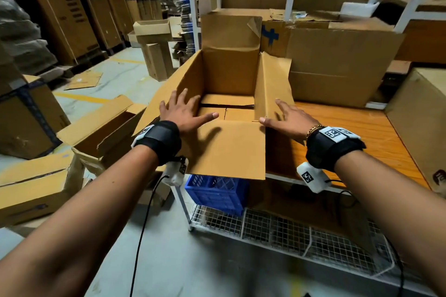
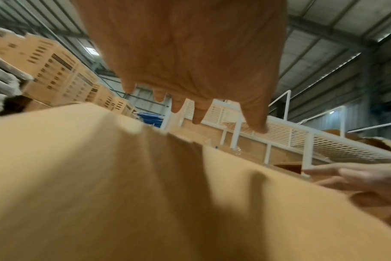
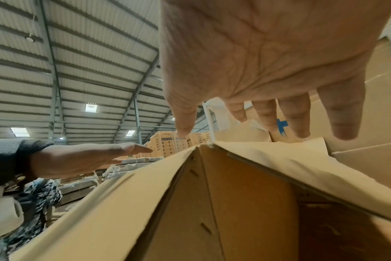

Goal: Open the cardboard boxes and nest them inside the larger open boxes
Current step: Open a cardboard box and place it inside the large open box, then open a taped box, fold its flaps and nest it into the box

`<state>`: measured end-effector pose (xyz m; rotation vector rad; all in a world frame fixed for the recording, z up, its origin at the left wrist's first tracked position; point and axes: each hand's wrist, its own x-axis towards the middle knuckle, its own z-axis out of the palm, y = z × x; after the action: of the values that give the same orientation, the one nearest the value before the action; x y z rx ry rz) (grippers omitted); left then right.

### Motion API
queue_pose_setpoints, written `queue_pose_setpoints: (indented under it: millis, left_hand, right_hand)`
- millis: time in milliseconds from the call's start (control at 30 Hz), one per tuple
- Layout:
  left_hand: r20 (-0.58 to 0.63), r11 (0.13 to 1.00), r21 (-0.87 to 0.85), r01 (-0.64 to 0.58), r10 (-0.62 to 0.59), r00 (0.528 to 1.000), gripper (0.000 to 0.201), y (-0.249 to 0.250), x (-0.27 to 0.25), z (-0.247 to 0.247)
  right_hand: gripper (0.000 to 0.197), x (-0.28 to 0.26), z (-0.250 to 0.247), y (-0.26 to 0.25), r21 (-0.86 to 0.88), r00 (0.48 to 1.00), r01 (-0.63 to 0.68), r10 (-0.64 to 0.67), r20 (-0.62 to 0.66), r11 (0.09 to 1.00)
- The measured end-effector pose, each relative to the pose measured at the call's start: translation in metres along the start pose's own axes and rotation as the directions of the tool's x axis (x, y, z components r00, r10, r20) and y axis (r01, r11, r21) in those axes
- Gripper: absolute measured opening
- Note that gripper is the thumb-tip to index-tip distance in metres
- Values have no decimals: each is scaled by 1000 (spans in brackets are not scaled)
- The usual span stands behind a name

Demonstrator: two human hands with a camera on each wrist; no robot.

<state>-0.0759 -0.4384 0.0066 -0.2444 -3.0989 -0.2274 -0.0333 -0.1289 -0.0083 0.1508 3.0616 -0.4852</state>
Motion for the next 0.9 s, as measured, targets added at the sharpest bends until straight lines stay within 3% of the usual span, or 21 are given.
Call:
queue_pose_setpoints:
  millis: [100,367,667,900]
  left_hand:
    - [-86,995,-47,-84,80,993,90,35,2,-8]
    - [-127,953,-80,-293,282,951,85,154,7,-2]
    - [-219,882,-74,-465,441,870,76,335,-3,25]
    - [-143,838,-222,-499,478,867,75,499,-23,67]
  right_hand:
    - [105,-7,-11,13,20,997,-10,11,-77,1000]
    - [92,-50,-44,98,18,978,-102,103,-184,995]
    - [88,-112,-90,257,83,930,-252,265,-254,964]
    - [81,-160,-129,399,119,896,-349,368,-249,929]
